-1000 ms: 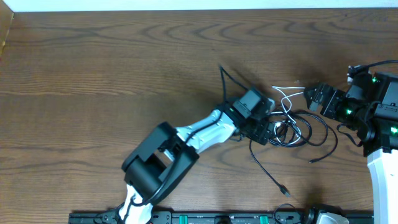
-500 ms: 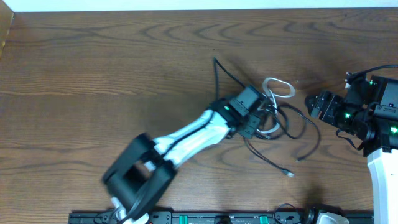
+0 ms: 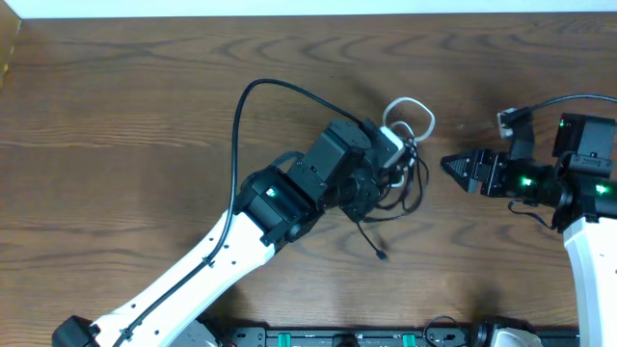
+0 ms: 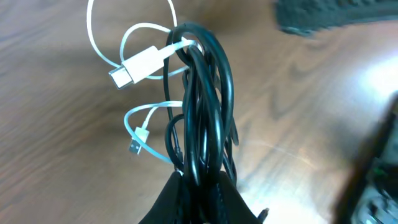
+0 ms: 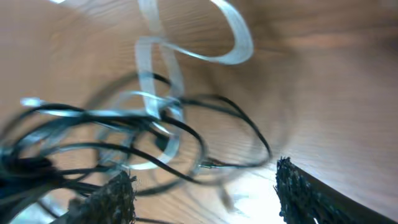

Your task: Untangle cables

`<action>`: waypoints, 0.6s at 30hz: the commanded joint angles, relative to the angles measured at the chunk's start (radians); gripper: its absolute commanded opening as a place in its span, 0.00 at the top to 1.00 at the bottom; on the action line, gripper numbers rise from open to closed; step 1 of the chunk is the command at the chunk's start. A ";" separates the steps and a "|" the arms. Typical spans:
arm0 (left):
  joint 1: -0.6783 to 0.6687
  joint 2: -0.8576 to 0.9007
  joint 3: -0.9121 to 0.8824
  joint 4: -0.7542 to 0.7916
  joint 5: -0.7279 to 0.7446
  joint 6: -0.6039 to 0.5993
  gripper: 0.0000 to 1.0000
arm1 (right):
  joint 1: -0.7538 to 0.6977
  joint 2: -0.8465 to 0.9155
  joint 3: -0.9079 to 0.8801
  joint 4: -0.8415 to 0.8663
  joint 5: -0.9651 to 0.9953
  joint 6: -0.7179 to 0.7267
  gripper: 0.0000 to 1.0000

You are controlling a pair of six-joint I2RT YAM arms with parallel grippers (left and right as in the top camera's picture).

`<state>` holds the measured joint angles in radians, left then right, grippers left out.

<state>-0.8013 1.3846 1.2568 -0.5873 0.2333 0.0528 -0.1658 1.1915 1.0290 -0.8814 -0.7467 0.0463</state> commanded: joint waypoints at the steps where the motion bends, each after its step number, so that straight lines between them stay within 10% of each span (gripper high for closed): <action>1: -0.002 -0.003 0.006 0.000 0.156 0.052 0.93 | 0.016 0.025 0.006 0.010 -0.129 -0.093 0.35; 18: -0.002 -0.014 0.006 0.016 0.203 0.051 0.93 | 0.033 0.122 0.003 -0.034 -0.161 -0.141 0.46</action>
<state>-0.8021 1.3865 1.2564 -0.5869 0.3935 0.0868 -0.1551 1.3102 1.0290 -0.9131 -0.8753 -0.0639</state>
